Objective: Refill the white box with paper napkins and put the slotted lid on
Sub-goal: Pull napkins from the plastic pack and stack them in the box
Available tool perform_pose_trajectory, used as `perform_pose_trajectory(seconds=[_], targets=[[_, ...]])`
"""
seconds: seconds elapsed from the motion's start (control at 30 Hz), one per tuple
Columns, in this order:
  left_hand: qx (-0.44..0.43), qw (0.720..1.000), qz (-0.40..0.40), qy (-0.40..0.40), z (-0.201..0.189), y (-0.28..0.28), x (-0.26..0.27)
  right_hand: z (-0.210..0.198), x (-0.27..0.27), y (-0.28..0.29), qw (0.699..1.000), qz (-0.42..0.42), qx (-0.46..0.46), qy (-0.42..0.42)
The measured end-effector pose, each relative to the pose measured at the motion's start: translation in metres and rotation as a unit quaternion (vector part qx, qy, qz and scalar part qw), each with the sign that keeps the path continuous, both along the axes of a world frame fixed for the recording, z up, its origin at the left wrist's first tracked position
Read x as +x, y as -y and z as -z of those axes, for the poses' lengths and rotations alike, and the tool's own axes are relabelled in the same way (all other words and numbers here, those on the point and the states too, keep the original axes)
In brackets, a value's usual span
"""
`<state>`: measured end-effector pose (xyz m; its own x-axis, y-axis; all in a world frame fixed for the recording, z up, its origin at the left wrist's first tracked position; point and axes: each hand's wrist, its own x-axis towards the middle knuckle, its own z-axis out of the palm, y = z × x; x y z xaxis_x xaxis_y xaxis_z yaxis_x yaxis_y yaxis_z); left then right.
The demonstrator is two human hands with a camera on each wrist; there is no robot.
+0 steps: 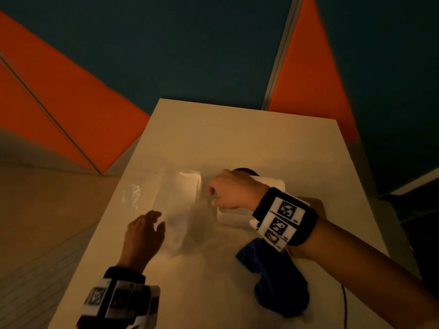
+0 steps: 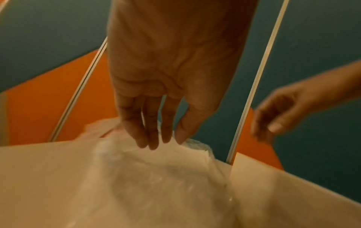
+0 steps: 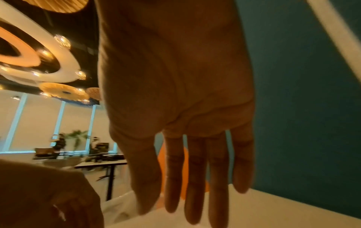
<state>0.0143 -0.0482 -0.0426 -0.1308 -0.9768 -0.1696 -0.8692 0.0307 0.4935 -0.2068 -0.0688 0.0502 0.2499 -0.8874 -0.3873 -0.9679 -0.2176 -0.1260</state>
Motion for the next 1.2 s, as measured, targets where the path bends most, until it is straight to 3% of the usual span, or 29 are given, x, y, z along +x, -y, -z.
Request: perform_pose_trajectory(seconds=[0.13, 0.33, 0.57, 0.77, 1.2], targets=[[0.026, 0.999, -0.022, 0.041, 0.021, -0.011, 0.008, 0.013, 0.063, 0.028, 0.995, -0.098, 0.010, 0.028], [0.059, 0.993, -0.047, 0.094, 0.029, 0.008, -0.003, 0.053, 0.116, 0.059, 0.967, -0.246, -0.010, -0.070], [0.025, 0.988, -0.048, 0.144, 0.016, 0.013, -0.002, 0.069, 0.119, 0.068, 0.961, -0.258, -0.030, -0.092], [-0.072, 0.994, -0.020, 0.084, 0.016, 0.004, 0.000, 0.070, 0.103, 0.075, 0.959, -0.267, -0.062, -0.068], [-0.114, 0.991, -0.071, -0.020, 0.017, 0.001, 0.001, 0.070, 0.089, 0.075, 0.959, -0.262, -0.104, -0.018]])
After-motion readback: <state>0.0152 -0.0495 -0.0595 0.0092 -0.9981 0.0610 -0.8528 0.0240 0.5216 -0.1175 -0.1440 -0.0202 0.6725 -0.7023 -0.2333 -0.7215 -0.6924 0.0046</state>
